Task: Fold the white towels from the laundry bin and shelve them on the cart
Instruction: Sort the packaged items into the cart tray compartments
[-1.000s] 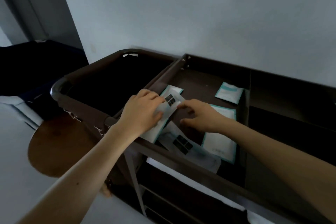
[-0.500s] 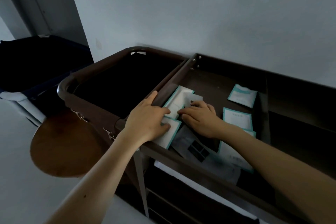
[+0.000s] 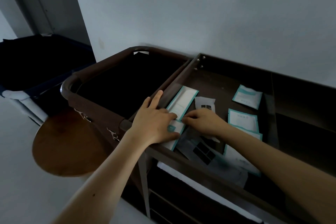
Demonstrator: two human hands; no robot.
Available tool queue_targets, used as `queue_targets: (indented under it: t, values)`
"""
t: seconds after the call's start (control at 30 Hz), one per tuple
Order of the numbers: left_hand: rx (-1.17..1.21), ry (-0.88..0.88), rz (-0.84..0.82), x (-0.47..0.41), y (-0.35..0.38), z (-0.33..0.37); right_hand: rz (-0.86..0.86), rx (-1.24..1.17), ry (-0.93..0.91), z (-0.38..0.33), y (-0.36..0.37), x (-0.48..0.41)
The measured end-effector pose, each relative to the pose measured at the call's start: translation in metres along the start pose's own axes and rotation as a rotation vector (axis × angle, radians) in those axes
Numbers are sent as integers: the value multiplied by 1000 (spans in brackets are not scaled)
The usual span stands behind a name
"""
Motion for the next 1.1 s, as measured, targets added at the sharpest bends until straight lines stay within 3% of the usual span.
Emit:
queue_targets:
  t: [0.07, 0.2, 0.3, 0.47, 0.57, 0.8, 0.93, 1.0, 1.1]
  values:
    - [28, -2, 5, 1, 1, -1, 21, -167, 61, -3, -5, -2]
    - [70, -16, 25, 1, 3, -4, -216, -960, 354, -8, -3, -6]
    - [110, -17, 45, 0, 2, -2, -177, -1222, 438, -6, 4, -16]
    - [175, -32, 128, 2, -6, -3, -95, -1048, 427, -11, 8, -30]
    - [173, -28, 154, 4, -4, -4, 24, -956, 320, -14, 4, -32]
    - [364, -62, 243, -3, -14, -4, 266, -907, 96, -20, -22, -25]
    - [453, -66, 376, -15, -19, 2, 284, -957, -4, -28, -27, -19]
    - [588, -71, 352, -19, -21, 0, 282, -996, -39, -30, -32, -18]
    - [1026, -7, 282, -24, -25, -7, 287, -1101, -22, -27, -45, -16]
Point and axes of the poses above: each hand's wrist, its own x-axis away from the middle knuckle, its own y-axis out of the palm, z = x × y, the point moved 3 cm from there along -x, towards the middle knuckle, and after that the axes turned 5 degrees about y, right-handed, at the moved point
